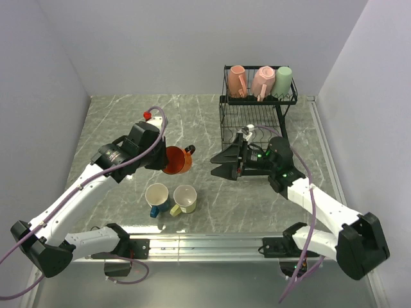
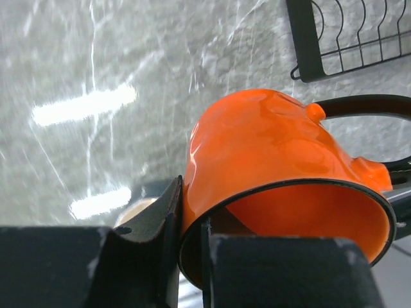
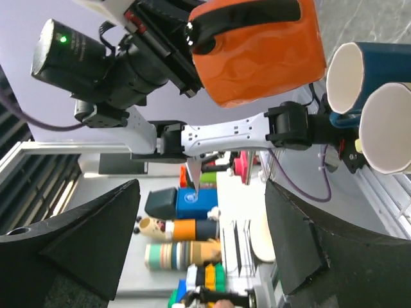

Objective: Load the cups into the dish rack

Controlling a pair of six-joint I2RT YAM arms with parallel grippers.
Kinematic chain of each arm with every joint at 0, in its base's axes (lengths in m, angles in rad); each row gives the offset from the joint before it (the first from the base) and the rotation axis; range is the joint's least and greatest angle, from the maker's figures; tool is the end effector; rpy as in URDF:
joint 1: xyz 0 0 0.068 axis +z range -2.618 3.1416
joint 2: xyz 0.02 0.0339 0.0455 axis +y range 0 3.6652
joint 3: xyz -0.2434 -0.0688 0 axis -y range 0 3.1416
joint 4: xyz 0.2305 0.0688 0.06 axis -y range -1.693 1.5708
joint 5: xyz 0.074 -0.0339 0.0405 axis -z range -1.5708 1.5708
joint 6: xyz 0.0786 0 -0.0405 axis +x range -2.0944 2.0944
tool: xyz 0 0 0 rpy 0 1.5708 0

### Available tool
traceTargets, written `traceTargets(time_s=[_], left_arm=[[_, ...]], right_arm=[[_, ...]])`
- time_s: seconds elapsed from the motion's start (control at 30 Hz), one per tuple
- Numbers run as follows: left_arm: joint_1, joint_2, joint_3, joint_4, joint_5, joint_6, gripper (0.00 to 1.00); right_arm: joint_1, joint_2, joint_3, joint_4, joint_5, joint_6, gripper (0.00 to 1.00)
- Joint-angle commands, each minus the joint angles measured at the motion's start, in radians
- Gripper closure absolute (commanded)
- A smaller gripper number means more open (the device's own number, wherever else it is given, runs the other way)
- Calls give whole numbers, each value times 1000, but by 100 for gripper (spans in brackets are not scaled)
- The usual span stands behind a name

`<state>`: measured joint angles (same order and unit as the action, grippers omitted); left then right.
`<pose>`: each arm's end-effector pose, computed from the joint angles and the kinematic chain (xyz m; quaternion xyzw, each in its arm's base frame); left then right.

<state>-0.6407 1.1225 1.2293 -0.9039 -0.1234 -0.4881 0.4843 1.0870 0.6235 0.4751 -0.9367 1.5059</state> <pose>0.2010 -0.1378 0.3083 0.0473 0.9234 -0.1532 0.3487 0.2009 0.1773 0.2810 0.0266 0.7042 0.7051 0.0793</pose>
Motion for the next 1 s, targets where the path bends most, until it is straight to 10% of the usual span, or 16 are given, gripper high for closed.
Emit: traceTargets(time_s=[0.0, 0.27, 0.97], left_arm=[[-16, -23, -13, 155, 15, 140, 100], [-59, -53, -17, 309, -126, 354, 100], [-65, -133, -139, 512, -48, 721, 100]], right_arm=[[2, 120, 32, -73, -106, -9, 15], [7, 333, 85, 94, -220, 51, 15], [5, 255, -11, 249, -143, 119, 15]])
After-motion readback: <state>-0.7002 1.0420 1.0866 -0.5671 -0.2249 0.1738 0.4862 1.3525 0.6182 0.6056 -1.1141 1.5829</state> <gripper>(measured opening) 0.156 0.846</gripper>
